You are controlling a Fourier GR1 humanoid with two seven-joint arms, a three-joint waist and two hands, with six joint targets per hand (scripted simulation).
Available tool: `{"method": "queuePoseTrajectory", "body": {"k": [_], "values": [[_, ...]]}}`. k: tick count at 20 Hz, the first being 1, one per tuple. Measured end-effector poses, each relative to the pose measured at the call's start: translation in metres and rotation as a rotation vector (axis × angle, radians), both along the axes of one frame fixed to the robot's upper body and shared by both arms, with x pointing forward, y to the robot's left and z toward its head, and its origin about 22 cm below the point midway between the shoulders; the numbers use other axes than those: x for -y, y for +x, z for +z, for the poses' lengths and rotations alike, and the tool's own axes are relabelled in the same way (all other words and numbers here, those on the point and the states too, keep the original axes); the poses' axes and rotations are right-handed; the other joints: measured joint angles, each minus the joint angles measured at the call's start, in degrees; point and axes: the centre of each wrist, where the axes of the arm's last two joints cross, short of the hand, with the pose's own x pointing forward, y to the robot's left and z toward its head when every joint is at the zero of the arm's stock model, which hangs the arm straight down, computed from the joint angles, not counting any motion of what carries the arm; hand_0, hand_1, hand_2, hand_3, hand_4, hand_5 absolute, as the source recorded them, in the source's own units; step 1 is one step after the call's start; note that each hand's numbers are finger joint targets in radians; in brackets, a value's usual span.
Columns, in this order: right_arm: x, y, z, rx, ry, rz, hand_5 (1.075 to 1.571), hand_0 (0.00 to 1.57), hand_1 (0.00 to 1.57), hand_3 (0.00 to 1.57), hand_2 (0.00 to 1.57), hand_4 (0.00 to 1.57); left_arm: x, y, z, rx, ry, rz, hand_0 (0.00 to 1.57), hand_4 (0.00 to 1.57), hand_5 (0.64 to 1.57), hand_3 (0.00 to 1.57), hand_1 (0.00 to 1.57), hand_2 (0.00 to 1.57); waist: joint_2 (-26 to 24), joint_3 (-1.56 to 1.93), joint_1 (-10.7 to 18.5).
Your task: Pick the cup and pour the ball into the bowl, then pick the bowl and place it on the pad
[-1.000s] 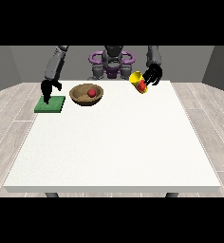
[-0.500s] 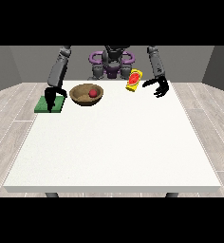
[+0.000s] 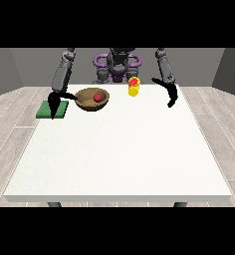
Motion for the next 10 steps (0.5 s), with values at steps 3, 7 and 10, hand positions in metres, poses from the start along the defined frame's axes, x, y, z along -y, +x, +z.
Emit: {"method": "queuePoseTrajectory", "body": {"k": [3, 7, 10], "values": [[-0.012, 0.005, -0.006, -0.054, 0.043, 0.022, 1.571, 0.00, 0.00, 0.00, 0.00, 0.00, -0.008, -0.003, -0.006, -0.039, -0.008, 0.018, 0.00, 0.00, 0.683, 0.00, 0.00, 0.00, -2.52, 0.28, -1.15], [-0.048, 0.005, -0.026, -0.200, 0.087, 0.108, 1.570, 0.00, 0.00, 0.00, 0.00, 0.00, -0.019, -0.024, -0.042, -0.178, -0.025, 0.087, 0.00, 0.00, 0.664, 0.00, 0.00, 0.00, -11.08, 0.91, -5.14], [-0.072, 0.009, -0.029, -0.270, 0.087, 0.156, 1.570, 0.00, 0.00, 0.00, 0.00, 0.00, -0.035, -0.038, -0.061, -0.240, -0.045, 0.141, 0.00, 0.00, 0.695, 0.00, 0.00, 0.00, -14.90, 1.13, -8.26]]}}
